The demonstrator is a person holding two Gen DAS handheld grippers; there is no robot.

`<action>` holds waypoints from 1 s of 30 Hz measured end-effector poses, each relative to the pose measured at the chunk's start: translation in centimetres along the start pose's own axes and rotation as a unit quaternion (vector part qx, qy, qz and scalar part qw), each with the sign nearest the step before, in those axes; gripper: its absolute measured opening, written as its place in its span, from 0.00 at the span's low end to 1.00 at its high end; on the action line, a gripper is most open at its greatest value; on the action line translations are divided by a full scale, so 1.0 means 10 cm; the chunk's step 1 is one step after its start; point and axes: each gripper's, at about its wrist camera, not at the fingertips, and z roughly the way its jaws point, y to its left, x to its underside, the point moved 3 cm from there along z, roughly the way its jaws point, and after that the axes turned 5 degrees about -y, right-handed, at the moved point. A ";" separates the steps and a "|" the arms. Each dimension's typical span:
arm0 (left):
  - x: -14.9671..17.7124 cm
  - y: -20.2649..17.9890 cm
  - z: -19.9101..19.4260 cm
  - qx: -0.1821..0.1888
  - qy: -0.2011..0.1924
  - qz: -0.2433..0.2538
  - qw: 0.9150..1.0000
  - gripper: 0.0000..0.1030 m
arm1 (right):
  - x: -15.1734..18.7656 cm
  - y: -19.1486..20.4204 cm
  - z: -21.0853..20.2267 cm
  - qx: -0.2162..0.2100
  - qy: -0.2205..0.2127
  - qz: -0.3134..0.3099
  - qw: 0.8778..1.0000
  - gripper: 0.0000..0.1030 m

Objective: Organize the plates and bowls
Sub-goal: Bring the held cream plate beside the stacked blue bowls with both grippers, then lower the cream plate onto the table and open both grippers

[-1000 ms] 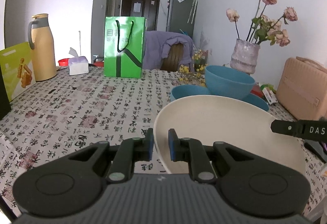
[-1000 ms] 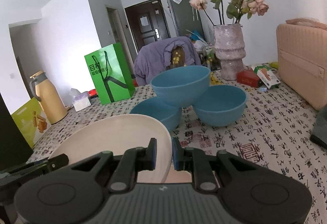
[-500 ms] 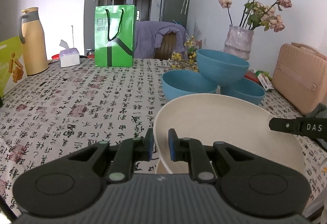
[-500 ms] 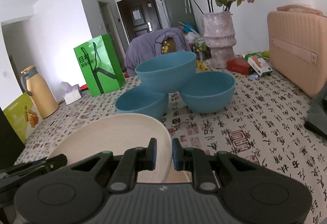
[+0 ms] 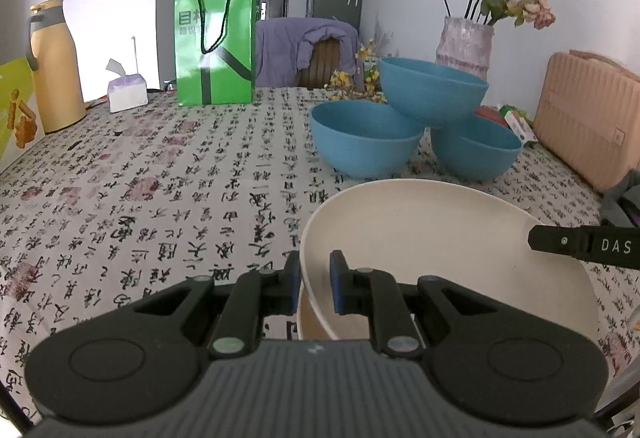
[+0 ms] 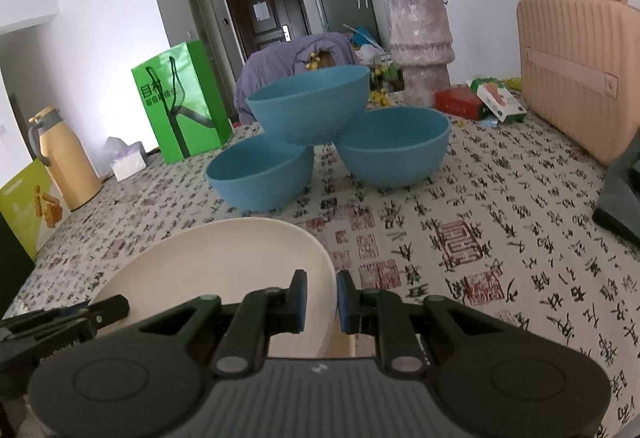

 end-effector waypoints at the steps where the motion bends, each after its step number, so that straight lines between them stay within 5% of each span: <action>1: 0.01 0.00 0.01 0.000 0.000 0.001 1.000 0.14 | 0.02 -0.01 0.01 0.000 0.000 -0.001 1.000 0.15; 30: 0.39 -0.23 0.14 -0.050 -0.021 0.115 0.992 0.17 | 0.39 0.16 0.11 0.050 -0.035 -0.123 0.990 0.15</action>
